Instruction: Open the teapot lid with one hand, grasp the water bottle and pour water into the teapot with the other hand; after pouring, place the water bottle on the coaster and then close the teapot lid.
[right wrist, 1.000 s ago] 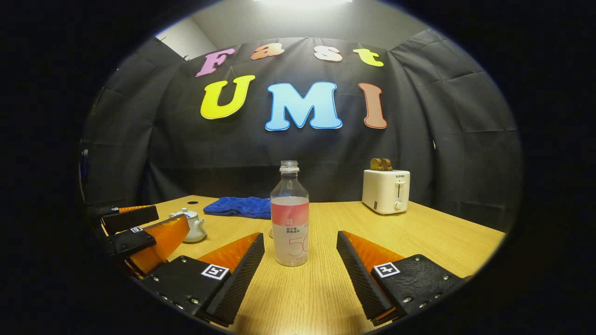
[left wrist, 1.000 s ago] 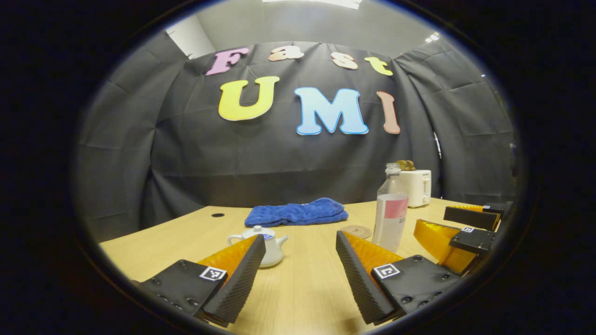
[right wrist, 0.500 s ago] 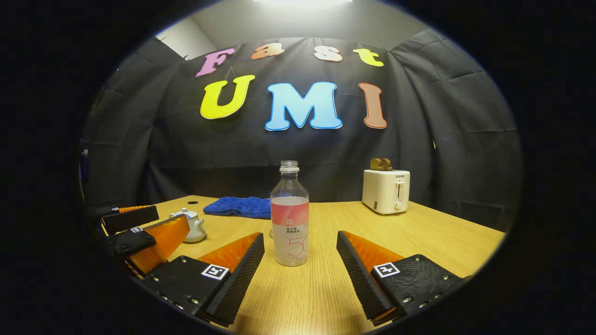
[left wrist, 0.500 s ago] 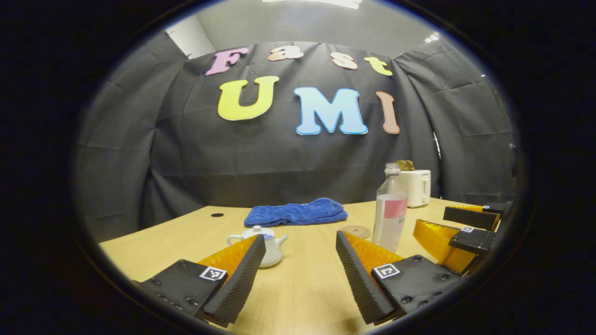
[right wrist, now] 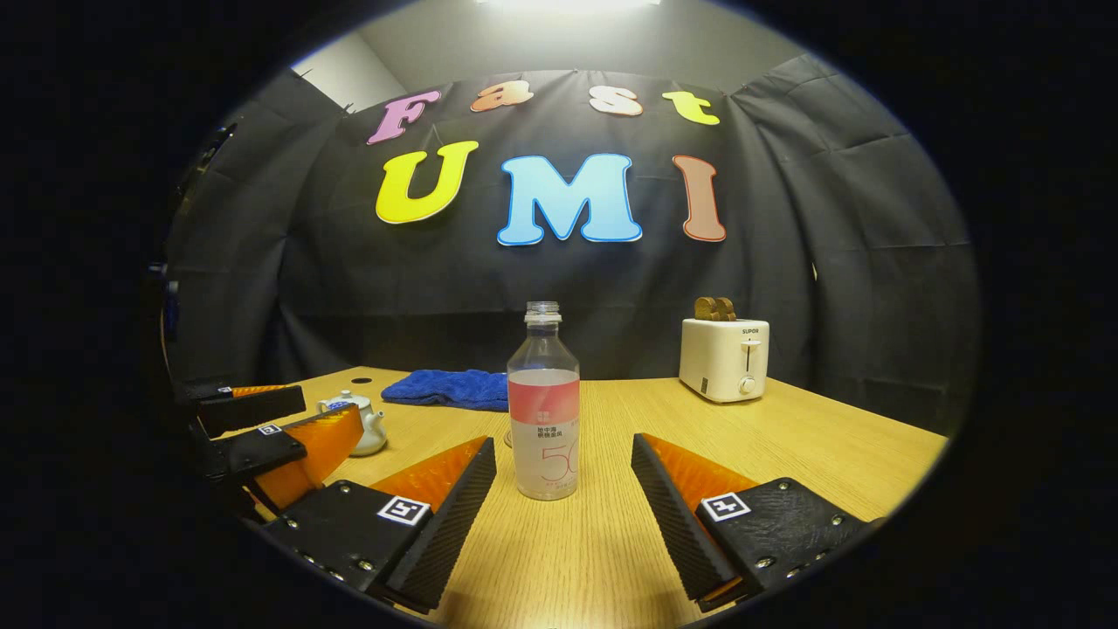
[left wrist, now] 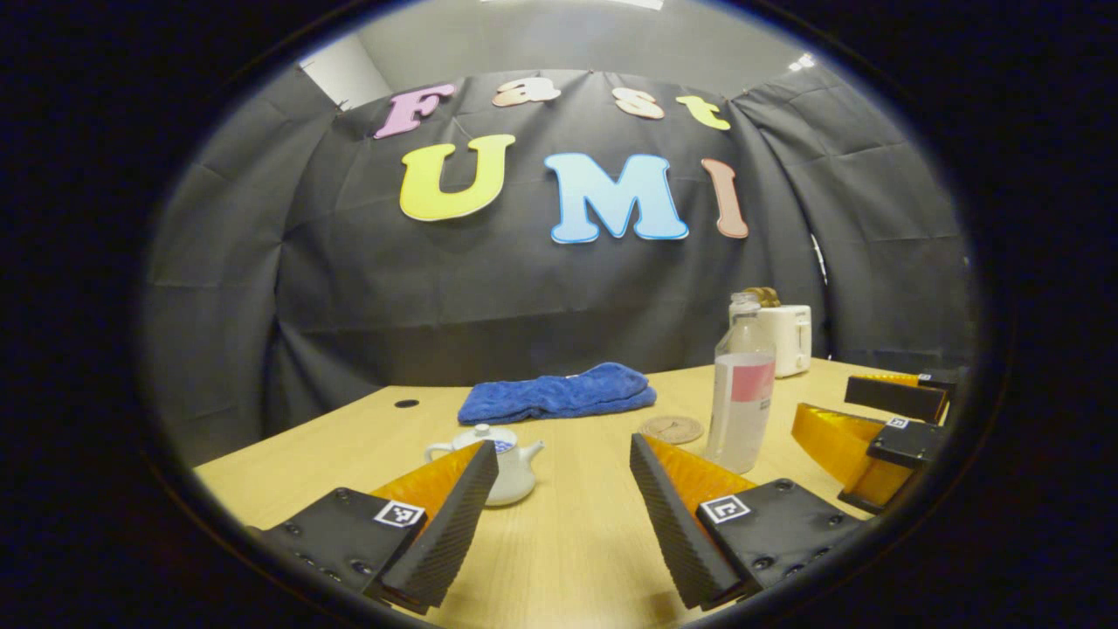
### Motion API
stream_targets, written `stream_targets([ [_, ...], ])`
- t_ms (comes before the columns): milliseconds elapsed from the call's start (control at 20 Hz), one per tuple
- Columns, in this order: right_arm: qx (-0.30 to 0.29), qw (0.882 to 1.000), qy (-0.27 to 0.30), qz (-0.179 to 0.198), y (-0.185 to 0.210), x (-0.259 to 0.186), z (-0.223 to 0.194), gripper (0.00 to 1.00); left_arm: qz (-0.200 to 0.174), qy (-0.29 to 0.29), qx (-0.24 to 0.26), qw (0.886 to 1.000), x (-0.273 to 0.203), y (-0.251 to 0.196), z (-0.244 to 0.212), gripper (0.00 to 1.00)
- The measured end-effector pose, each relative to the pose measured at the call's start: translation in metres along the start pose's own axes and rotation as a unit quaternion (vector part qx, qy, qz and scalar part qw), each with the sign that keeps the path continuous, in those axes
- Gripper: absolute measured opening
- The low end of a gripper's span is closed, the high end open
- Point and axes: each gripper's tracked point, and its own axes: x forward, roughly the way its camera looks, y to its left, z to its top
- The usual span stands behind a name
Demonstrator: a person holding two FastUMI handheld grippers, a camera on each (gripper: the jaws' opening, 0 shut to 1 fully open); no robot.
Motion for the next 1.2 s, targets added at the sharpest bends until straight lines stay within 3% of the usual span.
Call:
stream_targets([
  [600, 0.001, 1.000, 0.000, -0.003, -0.001, 0.000, 0.000, 0.97, 0.043, 0.011, -0.028, 0.999, 0.070, 0.078, 0.016, 0.97],
  [950, 0.001, 1.000, 0.000, -0.007, -0.002, 0.000, 0.000, 0.97, 0.026, 0.028, -0.019, 0.999, 0.093, 0.076, -0.003, 0.95],
  [1000, 0.001, 1.000, 0.000, -0.007, -0.002, 0.000, 0.001, 0.97, 0.026, 0.031, -0.018, 0.999, 0.094, 0.076, -0.004, 0.94],
  [1200, 0.001, 1.000, 0.000, -0.007, -0.003, 0.000, 0.001, 0.97, 0.027, 0.036, -0.025, 0.999, 0.101, 0.076, -0.007, 0.67],
])
